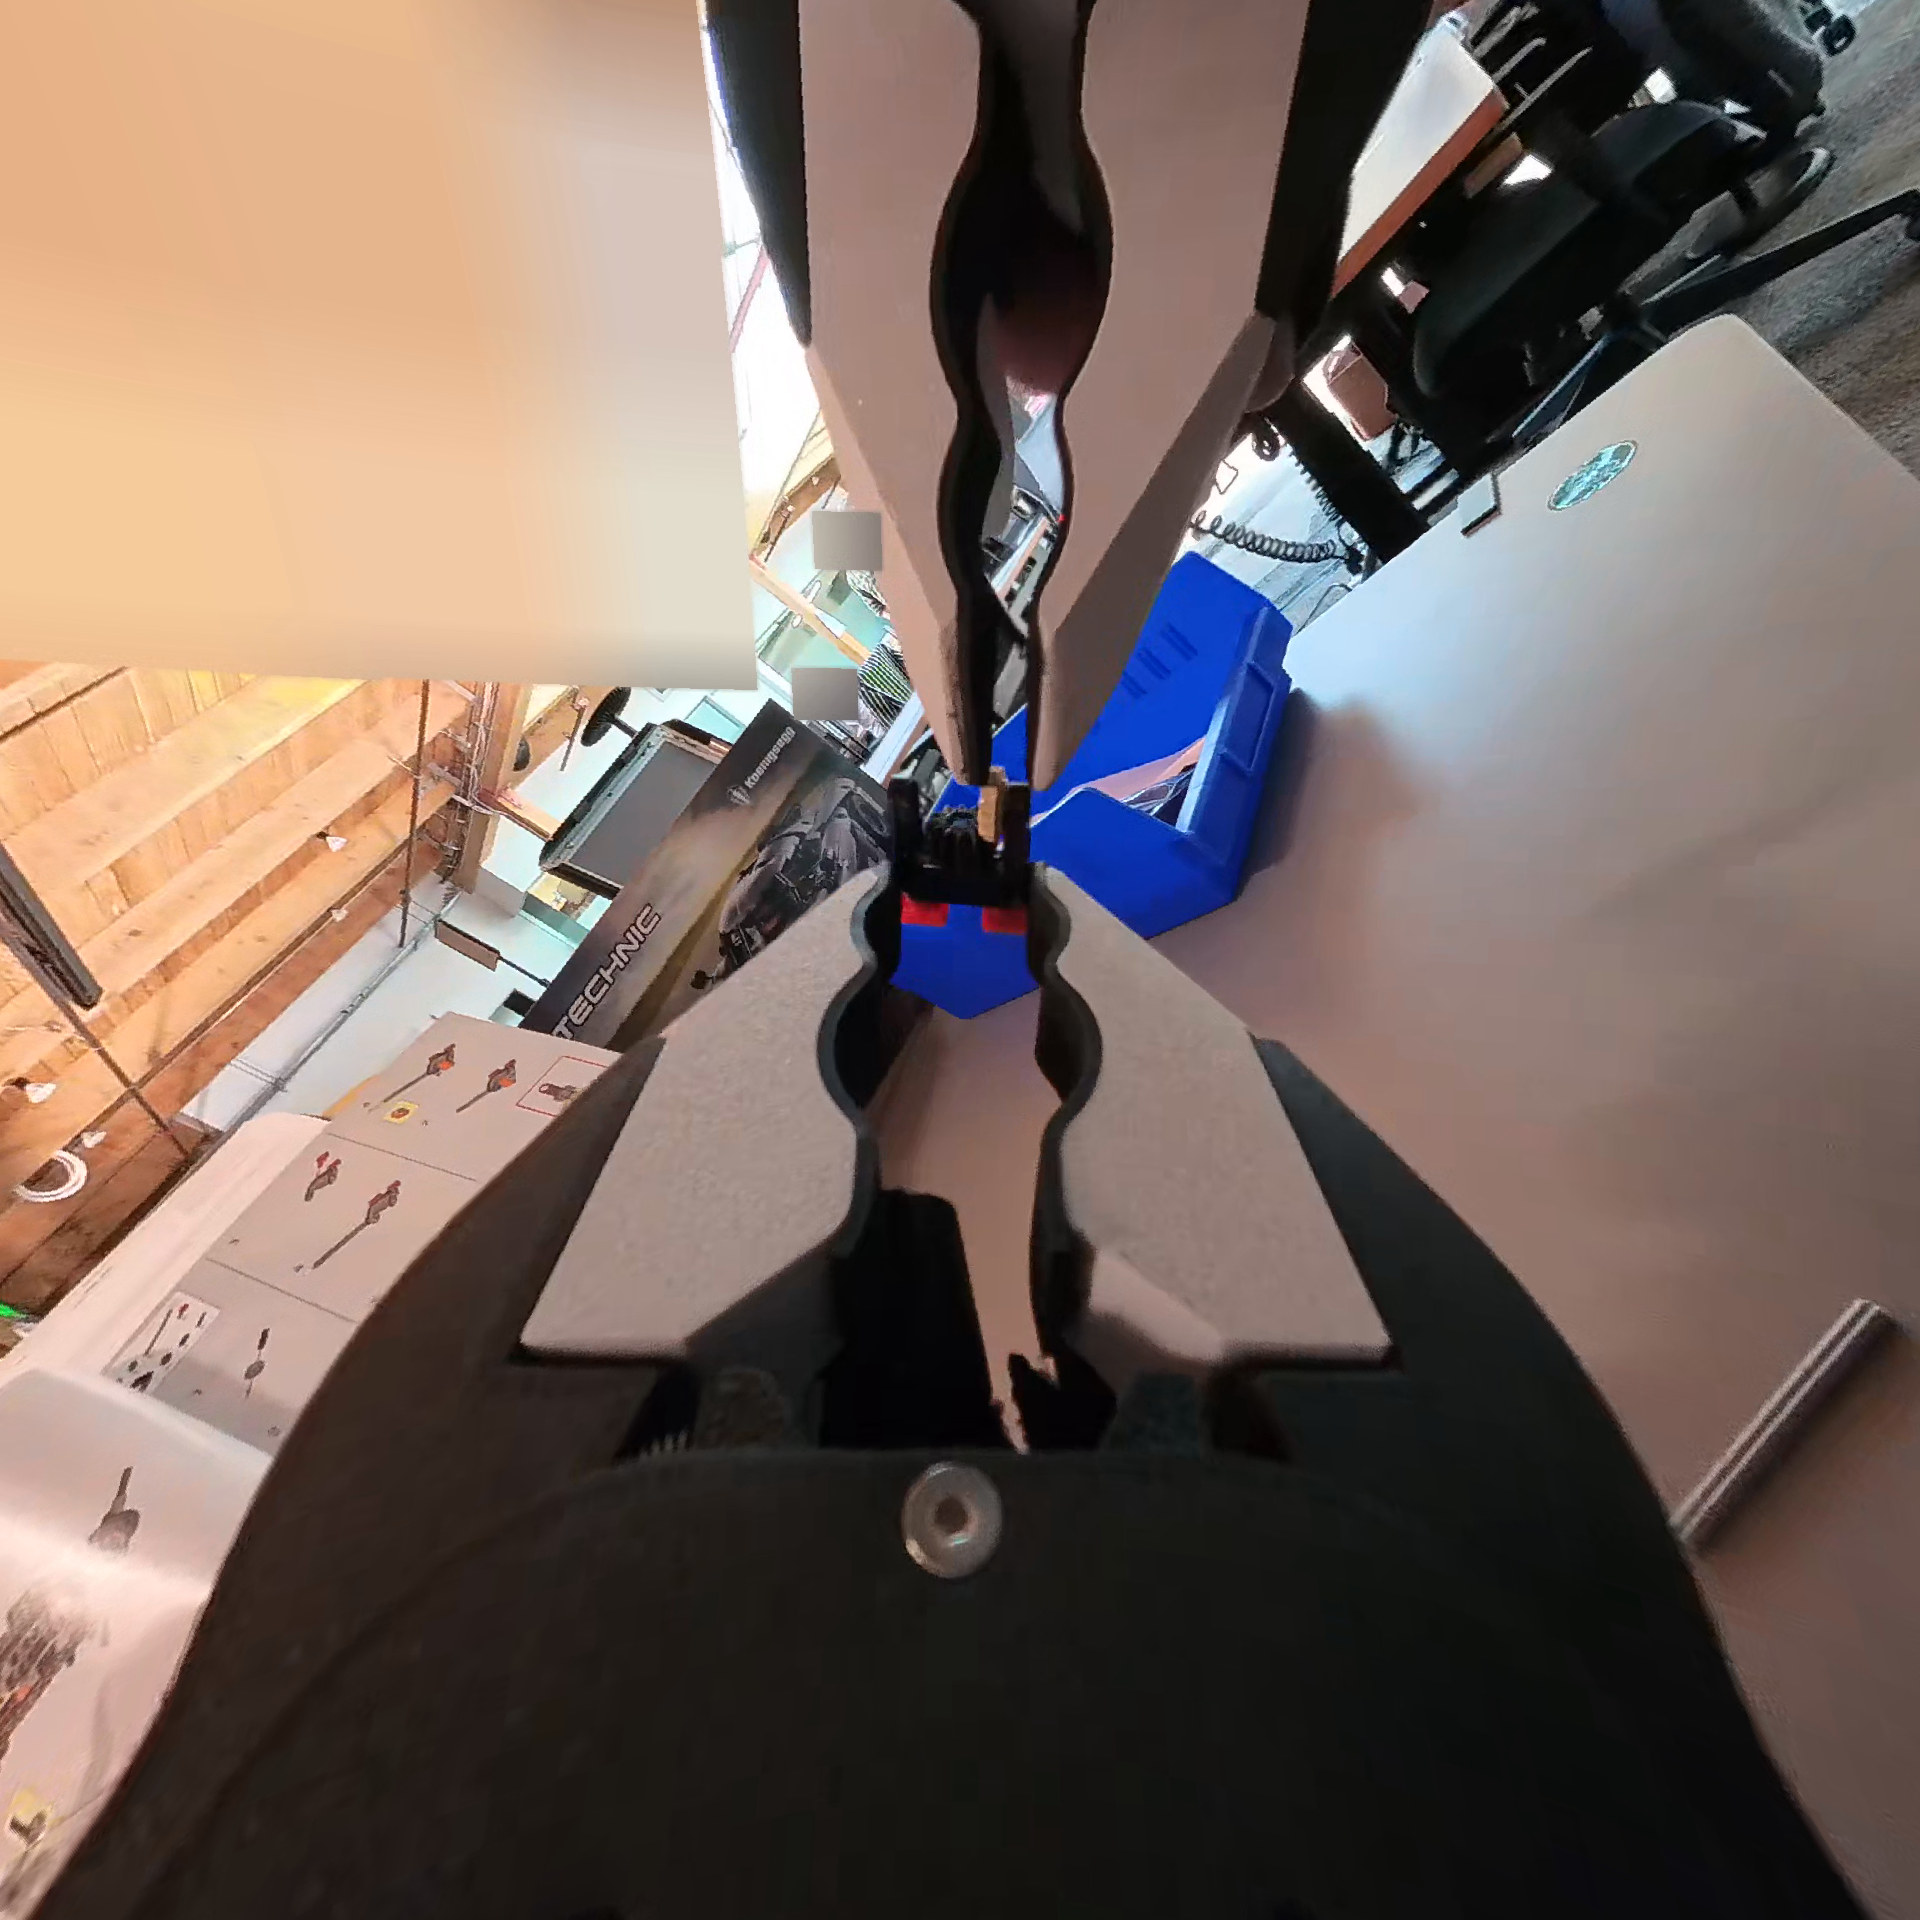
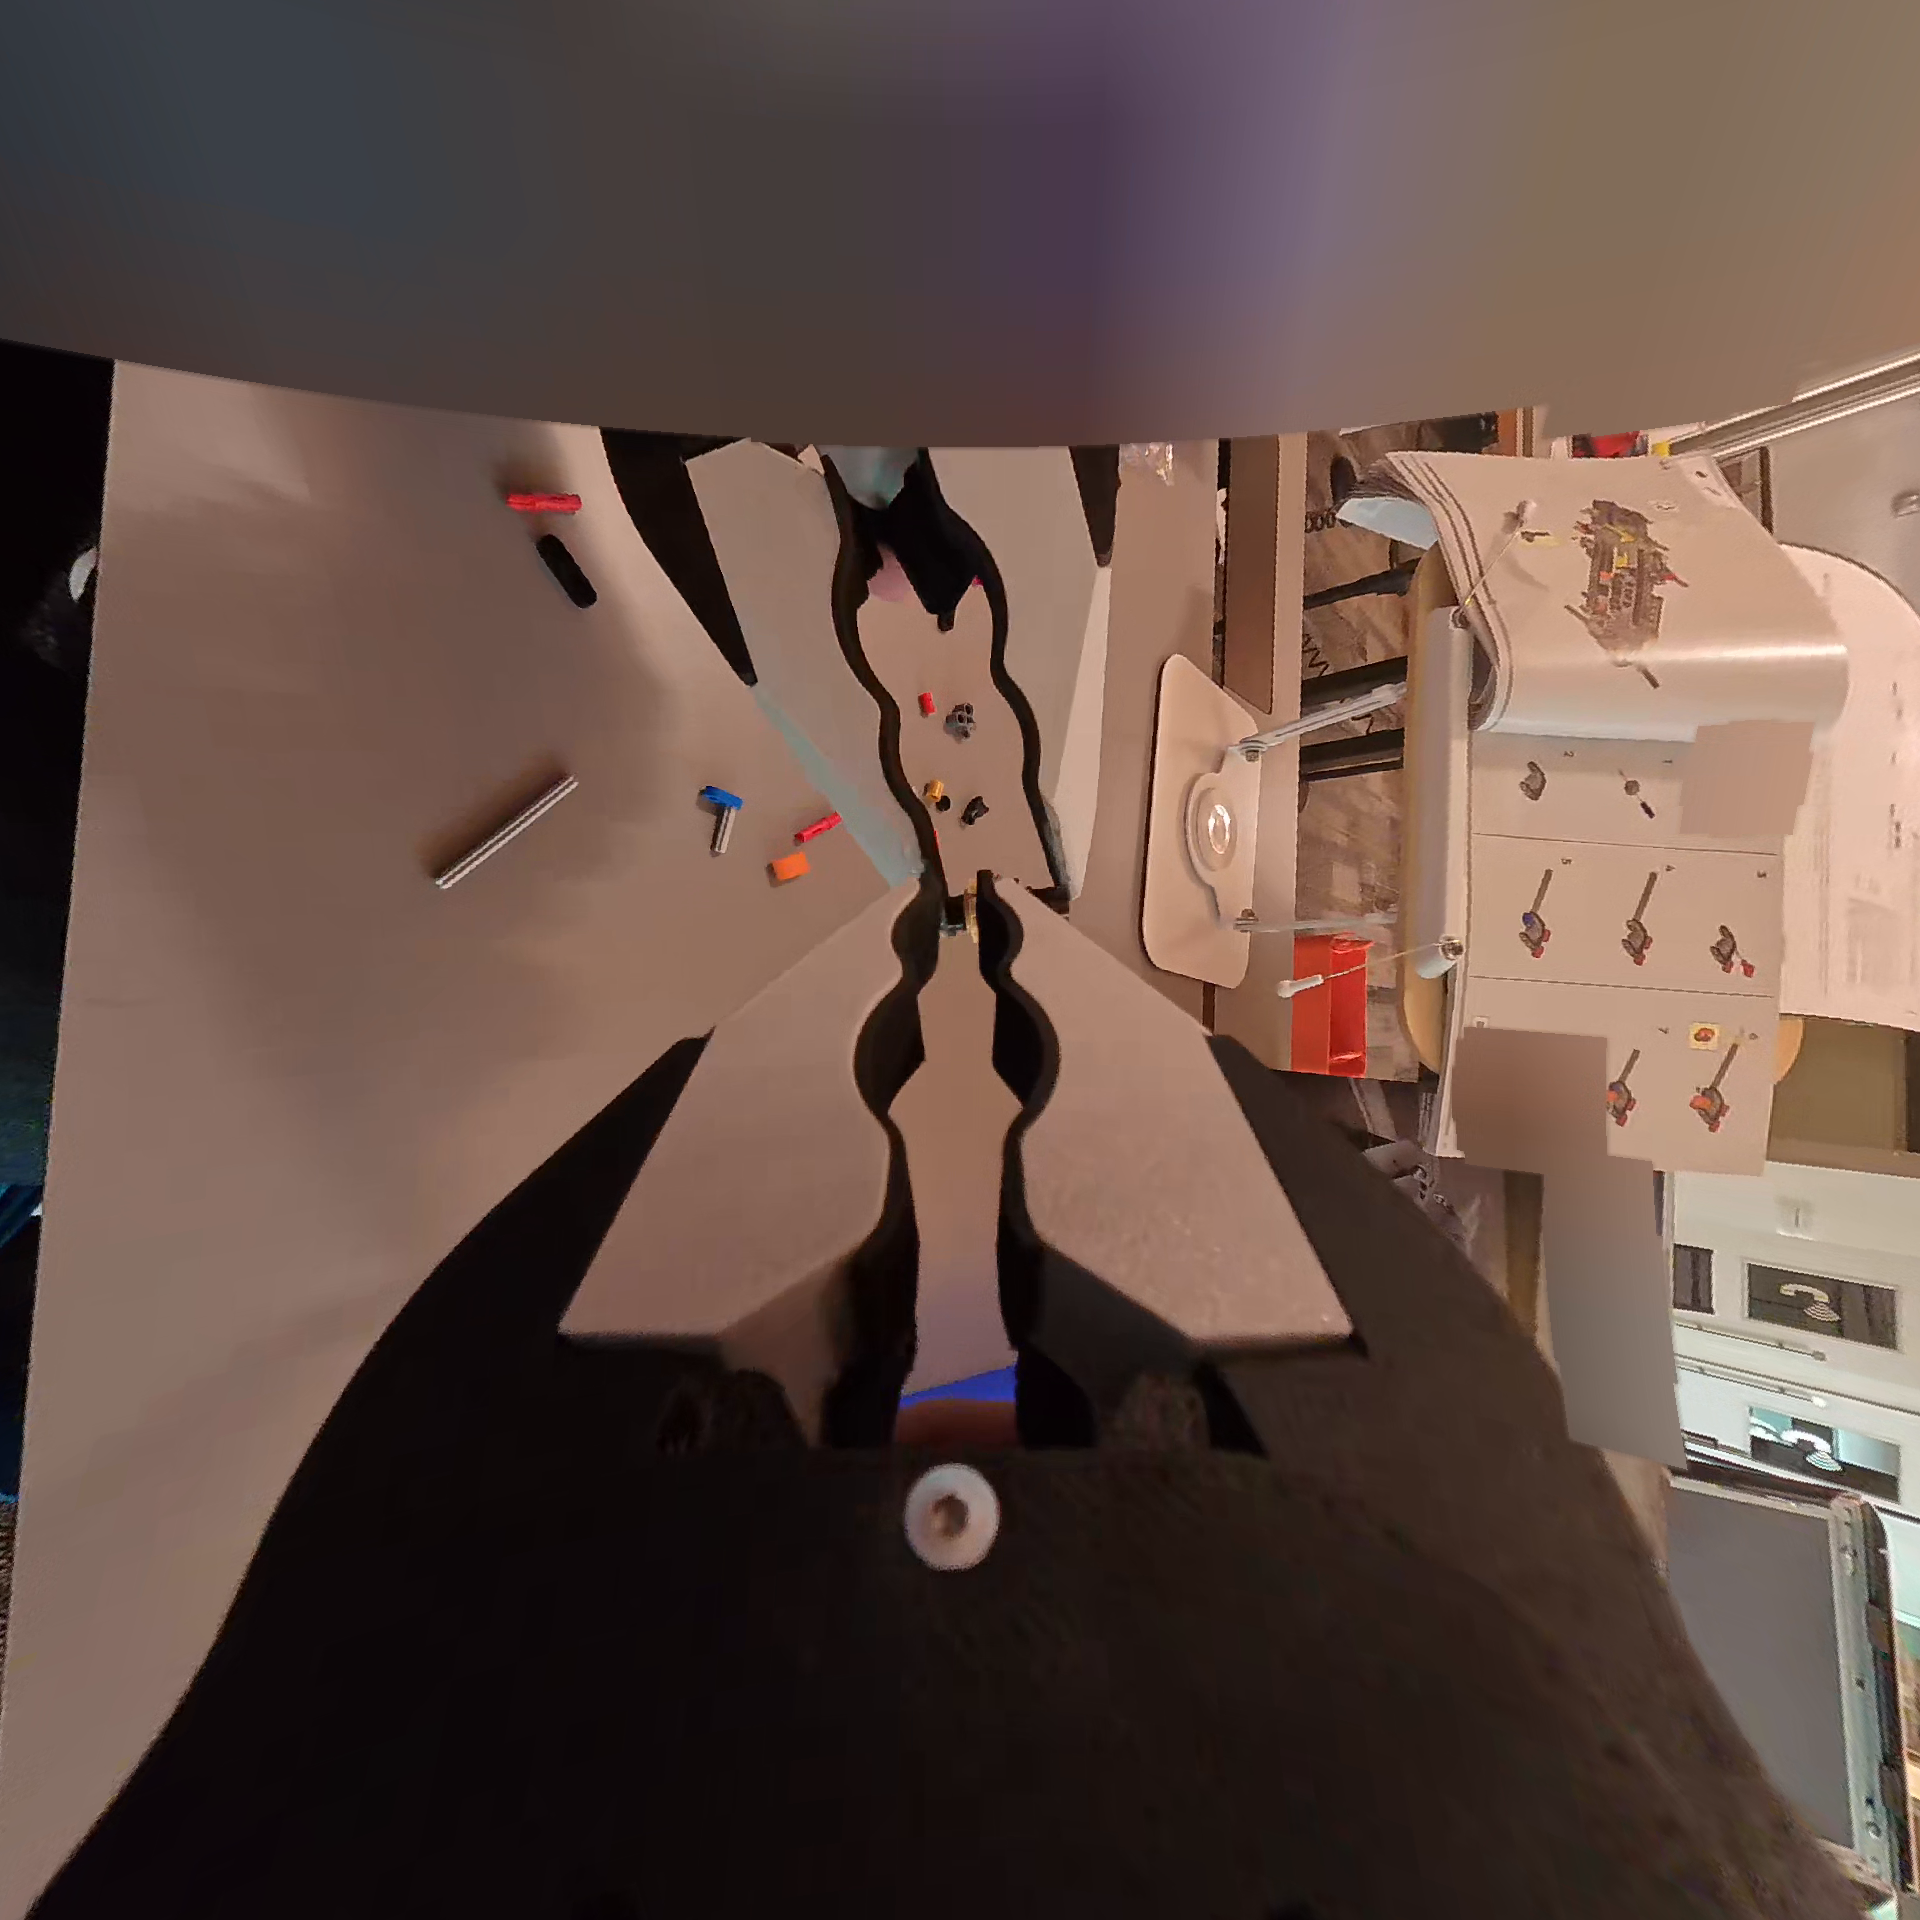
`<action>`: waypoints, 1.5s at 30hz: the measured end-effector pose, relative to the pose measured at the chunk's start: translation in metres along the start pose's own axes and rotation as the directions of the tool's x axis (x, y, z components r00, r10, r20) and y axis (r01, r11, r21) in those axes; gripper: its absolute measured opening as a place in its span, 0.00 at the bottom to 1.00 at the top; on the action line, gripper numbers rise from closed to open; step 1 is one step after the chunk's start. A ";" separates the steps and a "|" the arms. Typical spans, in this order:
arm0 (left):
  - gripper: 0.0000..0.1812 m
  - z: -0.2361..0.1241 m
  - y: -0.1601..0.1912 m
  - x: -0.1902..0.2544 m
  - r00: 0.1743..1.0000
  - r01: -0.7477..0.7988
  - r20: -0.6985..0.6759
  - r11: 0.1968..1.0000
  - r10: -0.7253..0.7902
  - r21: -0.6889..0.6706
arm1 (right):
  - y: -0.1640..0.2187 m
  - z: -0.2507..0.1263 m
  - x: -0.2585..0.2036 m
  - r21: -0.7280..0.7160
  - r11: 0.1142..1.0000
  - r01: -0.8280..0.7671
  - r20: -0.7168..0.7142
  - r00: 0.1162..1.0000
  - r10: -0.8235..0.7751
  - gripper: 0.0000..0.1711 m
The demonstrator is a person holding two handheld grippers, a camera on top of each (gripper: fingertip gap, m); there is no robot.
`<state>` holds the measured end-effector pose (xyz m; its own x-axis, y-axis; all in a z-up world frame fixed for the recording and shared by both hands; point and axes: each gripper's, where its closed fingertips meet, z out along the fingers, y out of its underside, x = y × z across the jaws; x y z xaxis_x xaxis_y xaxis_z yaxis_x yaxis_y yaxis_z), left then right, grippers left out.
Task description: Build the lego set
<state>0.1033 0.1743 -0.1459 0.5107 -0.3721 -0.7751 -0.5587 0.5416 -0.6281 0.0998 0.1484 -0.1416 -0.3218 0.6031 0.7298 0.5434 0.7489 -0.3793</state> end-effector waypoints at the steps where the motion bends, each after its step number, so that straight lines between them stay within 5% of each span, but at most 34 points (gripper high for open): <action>1: 0.12 0.000 0.000 0.000 1.000 -0.003 0.003 1.000 0.003 0.003 | 0.000 -0.001 0.000 -0.001 1.000 0.002 -0.002 1.000 -0.002 0.02; 25: 0.12 -0.002 -0.009 -0.006 0.998 -0.035 0.062 0.999 0.033 0.040 | -0.008 -0.013 0.007 0.031 0.999 -0.023 -0.061 0.998 0.025 0.08; 30: 0.12 -0.003 -0.003 -0.016 0.997 -0.014 0.080 0.999 0.012 0.029 | -0.004 -0.023 0.017 0.023 0.986 -0.163 -0.122 0.979 0.165 0.14; 38: 0.12 -0.010 0.010 -0.045 0.985 -0.025 0.168 1.000 0.026 -0.009 | 0.011 0.026 -0.056 -0.059 0.785 -0.616 0.062 0.783 0.619 0.15; 45: 0.12 -0.012 0.010 -0.048 0.982 -0.016 0.188 1.000 0.017 -0.007 | 0.028 0.081 -0.130 -0.254 0.616 -0.746 0.129 0.605 0.786 0.12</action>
<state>0.0650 0.1889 -0.1158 0.6153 -0.2144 -0.7586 -0.5710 0.5422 -0.6164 0.0943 0.1125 -0.2930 0.1325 0.9887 0.0704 0.7717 -0.0583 -0.6333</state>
